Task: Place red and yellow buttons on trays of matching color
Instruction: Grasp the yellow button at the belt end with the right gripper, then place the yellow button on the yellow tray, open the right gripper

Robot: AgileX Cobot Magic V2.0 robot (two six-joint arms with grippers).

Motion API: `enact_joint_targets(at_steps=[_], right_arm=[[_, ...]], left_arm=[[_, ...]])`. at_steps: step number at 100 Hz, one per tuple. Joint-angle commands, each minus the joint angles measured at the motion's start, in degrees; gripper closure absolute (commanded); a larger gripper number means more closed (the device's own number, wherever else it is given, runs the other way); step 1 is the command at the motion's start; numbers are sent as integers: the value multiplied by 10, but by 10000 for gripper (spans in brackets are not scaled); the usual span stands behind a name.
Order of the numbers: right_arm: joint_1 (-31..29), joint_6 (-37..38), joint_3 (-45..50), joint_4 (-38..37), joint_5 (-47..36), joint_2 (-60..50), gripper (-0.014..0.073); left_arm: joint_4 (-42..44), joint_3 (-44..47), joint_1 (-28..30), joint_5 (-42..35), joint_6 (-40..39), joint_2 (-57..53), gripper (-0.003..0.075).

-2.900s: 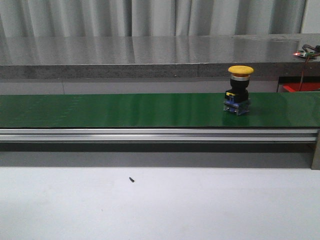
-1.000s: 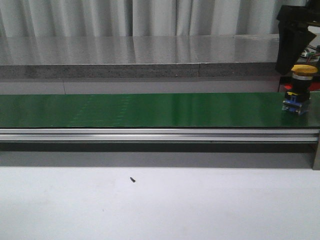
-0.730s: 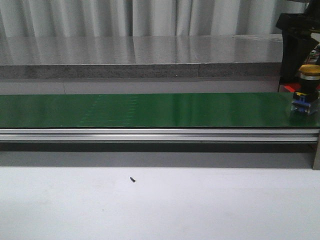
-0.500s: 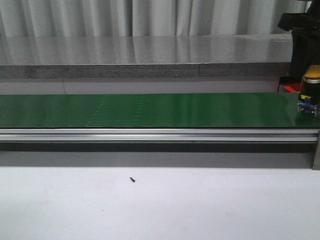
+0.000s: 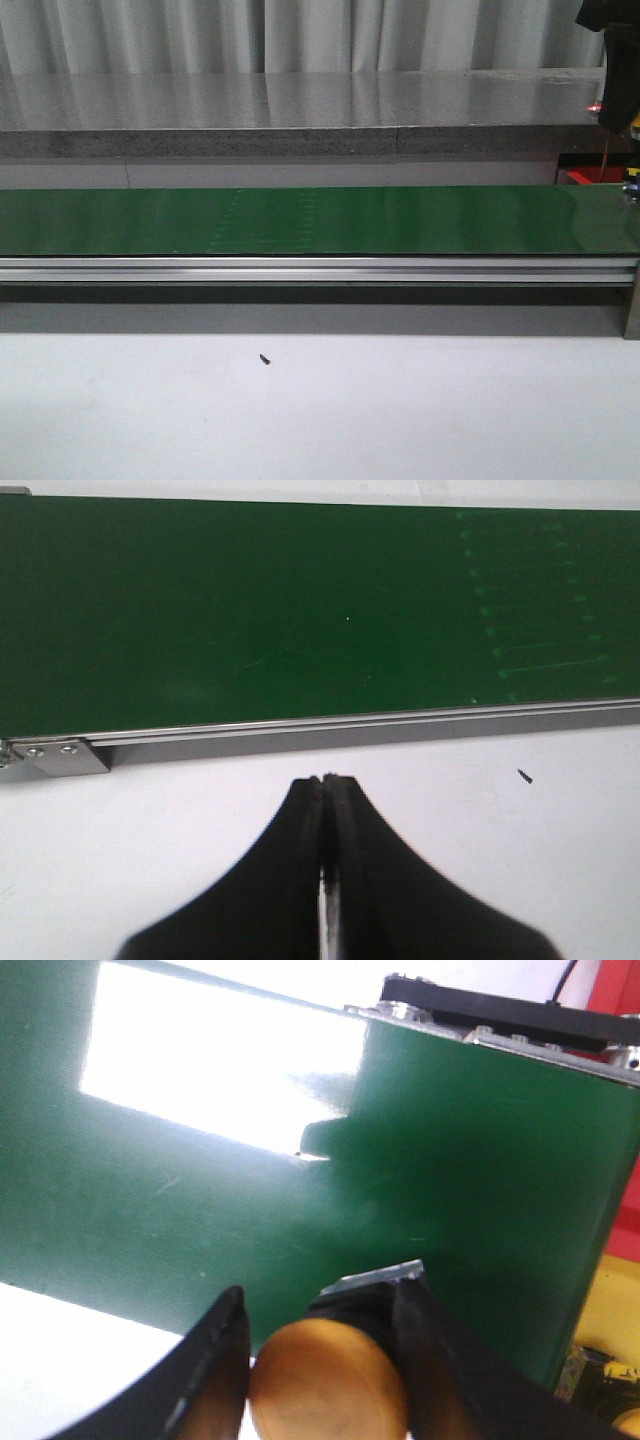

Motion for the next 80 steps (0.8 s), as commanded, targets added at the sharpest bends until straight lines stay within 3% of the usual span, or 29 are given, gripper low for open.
enact_joint_targets(at_steps=[1,15,35,62,80], right_arm=[[-2,2,-12,0,-2,-38,316],[-26,8,-12,-3,23,-61,316],[-124,20,6,-2,26,-102,316],[-261,53,58,1,-22,-135,316],[-306,77,100,2,-80,-134,316]], left_arm=[[-16,-14,-6,-25,-1,-9,740],[-16,-14,-6,-25,-1,-9,740],[-16,-14,-6,-26,-1,-9,740],[-16,-14,-6,-29,-1,-9,740],[-16,-14,-6,-33,-1,-9,740]])
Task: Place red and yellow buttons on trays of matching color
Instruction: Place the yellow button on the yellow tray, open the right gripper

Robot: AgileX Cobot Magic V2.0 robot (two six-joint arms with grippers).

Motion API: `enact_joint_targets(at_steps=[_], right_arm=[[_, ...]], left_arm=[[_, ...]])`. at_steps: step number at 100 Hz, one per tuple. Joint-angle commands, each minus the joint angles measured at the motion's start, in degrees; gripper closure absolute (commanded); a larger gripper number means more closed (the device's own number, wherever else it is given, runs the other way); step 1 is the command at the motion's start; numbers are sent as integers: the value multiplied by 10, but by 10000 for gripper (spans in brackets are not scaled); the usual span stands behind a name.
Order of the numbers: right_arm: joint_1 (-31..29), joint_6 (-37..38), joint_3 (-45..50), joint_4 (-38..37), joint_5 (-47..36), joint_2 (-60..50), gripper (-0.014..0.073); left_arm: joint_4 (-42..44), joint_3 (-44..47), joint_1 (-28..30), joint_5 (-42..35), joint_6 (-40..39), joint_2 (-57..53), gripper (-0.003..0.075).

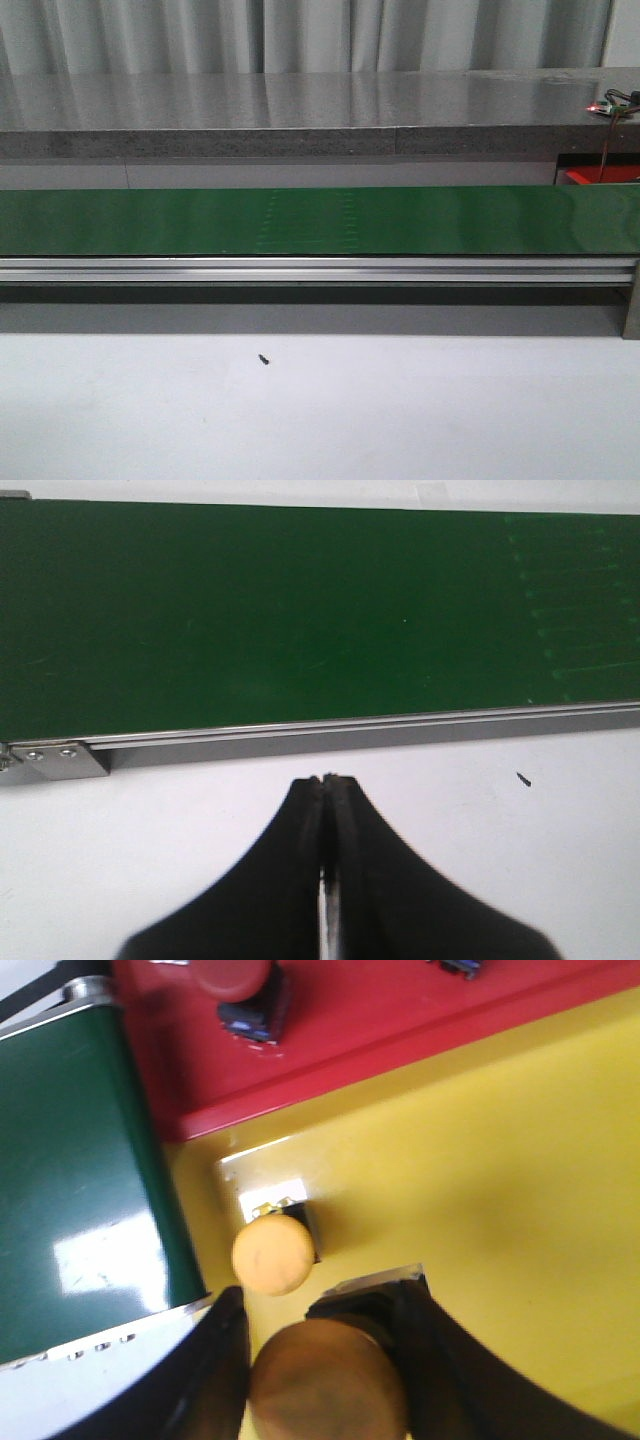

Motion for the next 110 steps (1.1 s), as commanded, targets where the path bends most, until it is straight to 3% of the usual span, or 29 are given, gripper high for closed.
enact_joint_targets(at_steps=[1,35,68,96,103,110], right_arm=[[-19,19,7,5,-54,-24,316],[-42,47,105,7,-197,-2,316],[-44,47,107,25,-222,89,316],[-94,43,107,65,-216,98,314],[-103,43,107,66,-209,98,284],[-106,41,107,66,-205,98,187]], left_arm=[[-15,-14,-6,-31,-1,-9,740],[-15,-14,-6,-33,-1,-9,740],[-15,-14,-6,-34,-1,-9,740],[-15,-14,-6,-39,-1,-9,740],[-15,-14,-6,-44,-1,-9,740],[-15,-14,-6,-49,-1,-9,740]])
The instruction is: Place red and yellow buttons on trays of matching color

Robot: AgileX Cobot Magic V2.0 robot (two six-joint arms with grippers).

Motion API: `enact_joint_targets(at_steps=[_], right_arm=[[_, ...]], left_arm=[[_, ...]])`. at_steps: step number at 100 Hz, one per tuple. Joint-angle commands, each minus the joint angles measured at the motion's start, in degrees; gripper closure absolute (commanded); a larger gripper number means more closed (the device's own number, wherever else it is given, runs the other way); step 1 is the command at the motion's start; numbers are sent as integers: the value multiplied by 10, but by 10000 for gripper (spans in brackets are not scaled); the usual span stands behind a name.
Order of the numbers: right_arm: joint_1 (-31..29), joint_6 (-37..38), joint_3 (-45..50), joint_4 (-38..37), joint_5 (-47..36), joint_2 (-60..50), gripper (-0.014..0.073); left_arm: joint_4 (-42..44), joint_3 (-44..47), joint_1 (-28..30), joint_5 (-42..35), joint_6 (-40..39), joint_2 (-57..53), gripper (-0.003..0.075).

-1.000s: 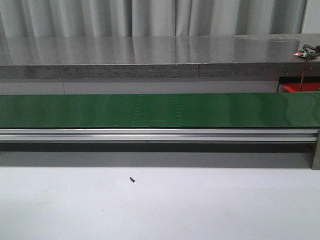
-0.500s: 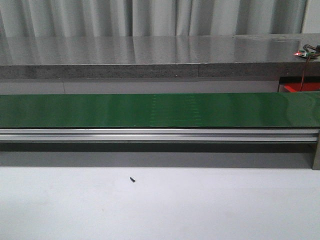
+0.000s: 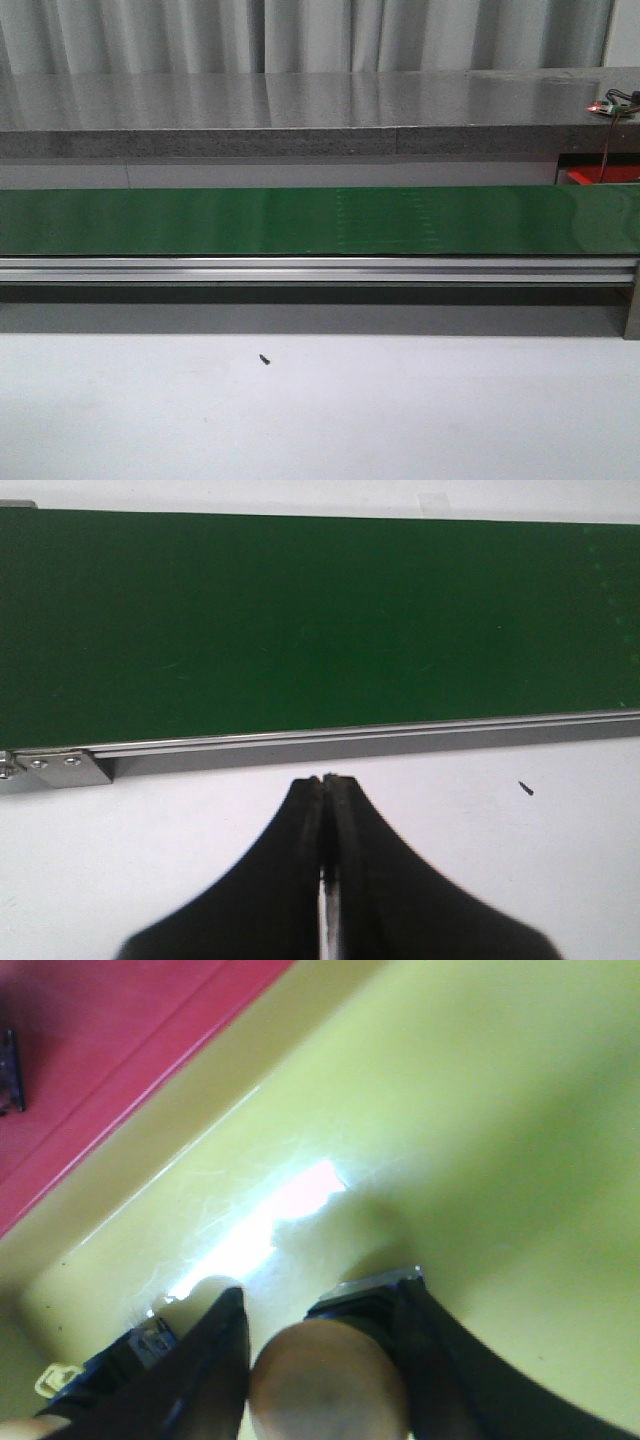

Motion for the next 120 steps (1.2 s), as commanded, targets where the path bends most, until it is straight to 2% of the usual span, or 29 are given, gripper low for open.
enact_joint_targets(at_steps=[1,10,17,49,70,79,96,108,110,120], right_arm=[[-7,-6,-13,8,-3,-21,162],[-7,-6,-14,8,1,-21,19],[-7,-6,-15,8,5,-23,-37],[-6,-6,-16,8,10,-95,-42],[31,-18,-16,7,17,-177,-31],[70,-52,-16,7,24,-208,65],[155,-81,-16,7,42,-259,428],[201,-96,-16,7,44,-285,642],[210,-98,-16,7,44,-289,669],[251,-108,-15,7,45,-307,661]], left_arm=[[-15,-14,-6,-41,-1,-9,740],[-15,-14,-6,-44,-1,-9,740],[-15,-14,-6,-44,-1,-9,740],[-15,-14,-6,-44,-1,-9,740],[-15,-14,-6,-47,-1,-9,740],[-15,-14,-6,-50,-1,-9,740],[-15,-14,-6,-53,-1,-9,740],[-15,-14,-6,-56,-1,-9,740],[-15,-14,-6,-56,-1,-9,740],[-16,-14,-6,-57,-1,-9,740]])
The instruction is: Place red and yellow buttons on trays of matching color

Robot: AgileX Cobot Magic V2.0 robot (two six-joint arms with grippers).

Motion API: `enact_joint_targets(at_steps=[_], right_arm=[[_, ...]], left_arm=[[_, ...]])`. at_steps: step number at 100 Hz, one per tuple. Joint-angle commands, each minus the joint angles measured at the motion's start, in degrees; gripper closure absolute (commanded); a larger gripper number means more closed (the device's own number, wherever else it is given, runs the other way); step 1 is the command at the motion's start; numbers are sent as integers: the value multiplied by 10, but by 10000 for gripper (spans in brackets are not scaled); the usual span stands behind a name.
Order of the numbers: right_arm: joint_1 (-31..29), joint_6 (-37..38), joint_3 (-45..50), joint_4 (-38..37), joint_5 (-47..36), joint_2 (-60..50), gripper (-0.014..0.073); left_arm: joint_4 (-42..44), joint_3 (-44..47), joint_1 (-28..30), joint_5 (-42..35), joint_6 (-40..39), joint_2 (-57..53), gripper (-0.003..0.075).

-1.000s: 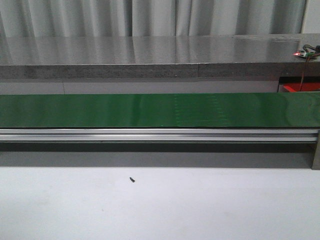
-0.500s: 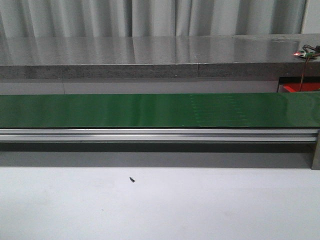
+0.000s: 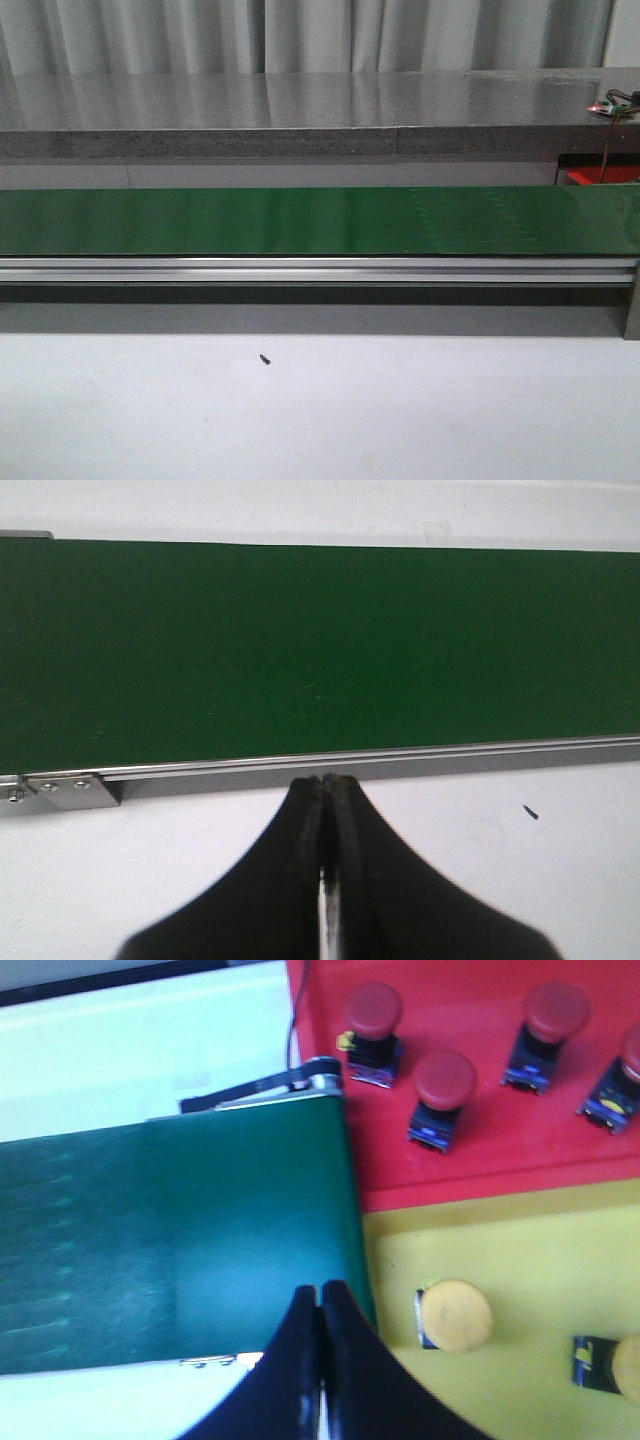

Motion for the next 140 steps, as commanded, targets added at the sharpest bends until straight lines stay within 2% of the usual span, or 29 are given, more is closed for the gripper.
enact_joint_targets(at_steps=[1,18,39,55,71,86,100,130,140], right_arm=[[34,-17,-15,6,-19,-32,661],[109,-25,-15,-7,-20,-63,660],[155,-25,28,-12,-74,-118,660],[160,-25,115,-12,-142,-189,660],[160,-25,202,-13,-204,-271,660],[160,-25,259,-13,-199,-339,660],[160,-25,284,-13,-189,-374,660],[160,-25,286,-13,-169,-380,660],[160,-25,286,-13,-169,-380,660]], left_arm=[[-17,-14,-6,-36,-1,-9,740],[-18,-14,-6,-57,-1,-9,740],[-31,-14,-6,-78,-1,-10,740],[-32,-14,-6,-82,-1,-32,740],[-30,-2,-6,-119,-1,-80,740],[-28,28,-6,-166,-1,-137,740],[-27,31,-6,-172,-1,-168,740],[-27,31,-6,-183,-1,-168,740],[4,31,-6,-187,-1,-168,740]])
